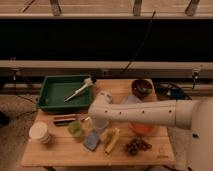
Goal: Place sponge in table surface
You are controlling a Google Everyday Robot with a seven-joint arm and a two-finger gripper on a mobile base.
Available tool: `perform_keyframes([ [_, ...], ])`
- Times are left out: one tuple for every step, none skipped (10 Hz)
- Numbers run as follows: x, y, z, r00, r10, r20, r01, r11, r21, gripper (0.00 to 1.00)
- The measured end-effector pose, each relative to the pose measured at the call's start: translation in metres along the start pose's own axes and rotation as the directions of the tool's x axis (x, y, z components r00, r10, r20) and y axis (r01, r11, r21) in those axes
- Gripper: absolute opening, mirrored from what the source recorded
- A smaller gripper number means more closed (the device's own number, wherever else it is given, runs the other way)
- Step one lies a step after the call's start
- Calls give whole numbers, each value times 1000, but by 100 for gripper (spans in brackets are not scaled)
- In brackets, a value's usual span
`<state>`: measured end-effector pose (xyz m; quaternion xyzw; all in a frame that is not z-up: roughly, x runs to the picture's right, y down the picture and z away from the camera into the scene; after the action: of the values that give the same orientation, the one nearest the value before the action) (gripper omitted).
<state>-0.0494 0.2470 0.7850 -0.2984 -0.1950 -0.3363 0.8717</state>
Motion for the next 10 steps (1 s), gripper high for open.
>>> perform_keyframes([
  [-1, -1, 3, 1000, -3, 1, 3, 1000, -3, 65],
  [-2, -2, 5, 1000, -7, 0, 7, 1000, -5, 65],
  [-4, -2, 7, 1000, -10, -1, 10, 1000, -8, 65],
  [-5, -2, 10, 1000, -13, -4, 13, 1000, -13, 62],
  [-6, -1, 12, 1000, -17, -7, 17, 1000, -19, 54],
  [-8, 1, 14, 1000, -21, -10, 21, 999, -26, 43],
  [-8, 2, 16, 1000, -24, -15, 24, 999, -29, 31],
  [-7, 3, 16, 1000, -25, -18, 24, 999, -32, 22],
  [-4, 7, 14, 999, -24, -24, 23, 999, -38, 11],
  [-2, 9, 12, 999, -24, -29, 23, 999, -42, 4],
])
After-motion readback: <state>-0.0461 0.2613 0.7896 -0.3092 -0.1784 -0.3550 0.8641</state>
